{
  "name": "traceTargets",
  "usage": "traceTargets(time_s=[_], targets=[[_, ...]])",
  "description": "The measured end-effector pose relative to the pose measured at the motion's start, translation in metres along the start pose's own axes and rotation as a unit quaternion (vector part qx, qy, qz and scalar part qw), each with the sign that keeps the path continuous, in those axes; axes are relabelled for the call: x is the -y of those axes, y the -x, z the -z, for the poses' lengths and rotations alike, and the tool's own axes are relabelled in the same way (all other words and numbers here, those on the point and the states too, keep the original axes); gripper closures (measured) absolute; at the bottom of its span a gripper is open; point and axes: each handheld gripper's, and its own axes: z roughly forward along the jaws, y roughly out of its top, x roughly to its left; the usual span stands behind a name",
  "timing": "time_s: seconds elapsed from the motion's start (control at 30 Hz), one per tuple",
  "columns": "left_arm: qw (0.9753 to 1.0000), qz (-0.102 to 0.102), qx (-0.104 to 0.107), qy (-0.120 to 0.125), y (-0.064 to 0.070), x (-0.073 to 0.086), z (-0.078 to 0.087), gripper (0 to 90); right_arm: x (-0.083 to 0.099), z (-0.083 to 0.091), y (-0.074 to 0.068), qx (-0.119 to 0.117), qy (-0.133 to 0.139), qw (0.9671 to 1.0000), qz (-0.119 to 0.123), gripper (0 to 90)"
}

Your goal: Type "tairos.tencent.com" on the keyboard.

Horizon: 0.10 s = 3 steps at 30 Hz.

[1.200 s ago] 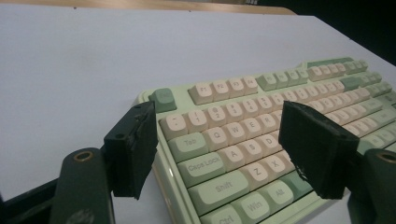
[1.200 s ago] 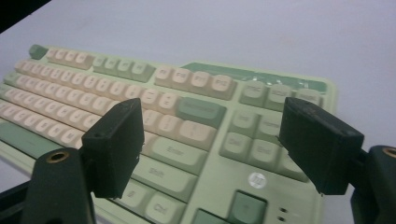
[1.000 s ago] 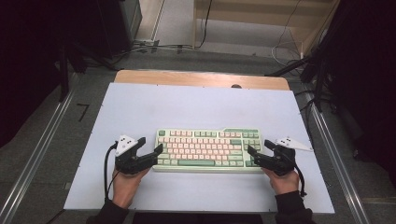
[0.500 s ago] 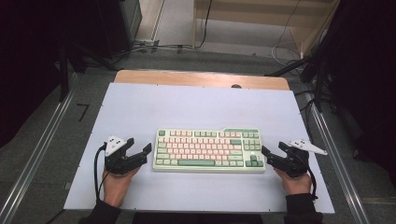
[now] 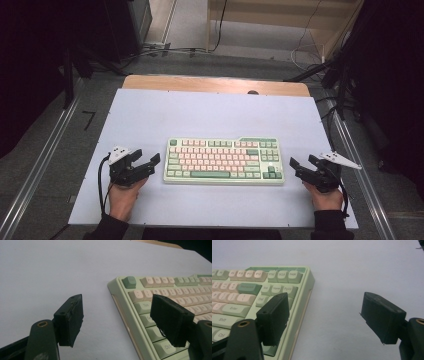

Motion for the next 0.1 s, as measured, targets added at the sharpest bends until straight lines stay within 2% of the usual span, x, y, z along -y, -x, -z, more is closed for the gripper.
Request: traceTargets(time_s=[0.1], targets=[[0.9999,0.007,0.008,0.003,-0.0003,-0.0011,0.0005,26.8,-0.0002,0.0015,0.0017,0.001,0.005,1.0000,-0.006,21.0]])
